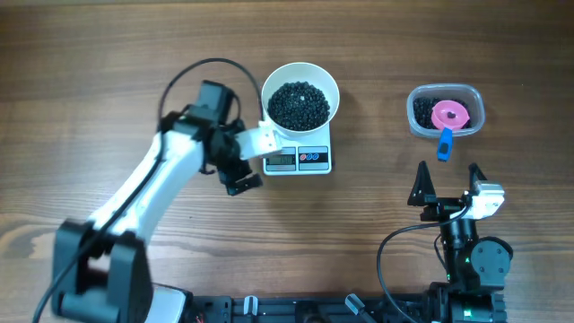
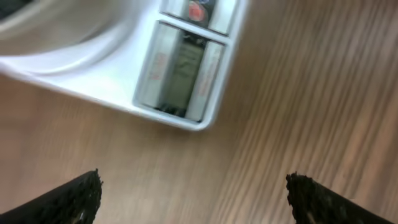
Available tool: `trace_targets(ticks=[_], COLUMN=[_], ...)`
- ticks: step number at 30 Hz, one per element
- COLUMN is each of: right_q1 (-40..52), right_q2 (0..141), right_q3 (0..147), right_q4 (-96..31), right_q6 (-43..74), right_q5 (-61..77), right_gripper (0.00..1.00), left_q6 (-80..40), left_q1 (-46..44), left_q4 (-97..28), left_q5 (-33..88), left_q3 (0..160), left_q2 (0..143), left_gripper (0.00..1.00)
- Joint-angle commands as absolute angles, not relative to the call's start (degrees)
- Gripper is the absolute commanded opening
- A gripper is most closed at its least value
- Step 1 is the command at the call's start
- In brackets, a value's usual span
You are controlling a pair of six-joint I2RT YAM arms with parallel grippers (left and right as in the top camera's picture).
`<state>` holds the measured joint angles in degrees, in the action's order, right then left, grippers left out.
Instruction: Scoop item into bowl and weigh 150g on scale
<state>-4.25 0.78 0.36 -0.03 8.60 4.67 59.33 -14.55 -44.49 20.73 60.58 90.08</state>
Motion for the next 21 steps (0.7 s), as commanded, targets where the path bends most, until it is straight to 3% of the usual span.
trace_targets(ticks=[1,5,9,14,21], right_q1=[-4.0,-4.0,-4.0,-4.0,-4.0], right_q2=[0.2,0.2,0.2,0.2,0.2], right_q3=[0.3,0.3,0.3,0.3,0.3], right_q4=[0.1,0.1,0.1,0.1,0.1], right_q6=[9.1,9.1,9.1,9.1,9.1], right_q5=[3.9,3.9,3.9,3.9,3.9], right_gripper=[1.0,1.0,1.0,1.0,1.0], left_q6=[58.6,38.6,22.3,7.2,-11.0], left_q1=[-7.7,-1.0,0.1,-2.5,-2.9], left_q4=[-35.0,-6.8,15.9,27.9,31.1], left_q5=[32.4,43.0,35.7,19.2,3.7], left_q3=[55.5,45.9,32.1,17.1,3.8], left_q2=[77.7,66.0,51.3,32.9,13.9], left_gripper=[1.0,1.0,1.0,1.0,1.0])
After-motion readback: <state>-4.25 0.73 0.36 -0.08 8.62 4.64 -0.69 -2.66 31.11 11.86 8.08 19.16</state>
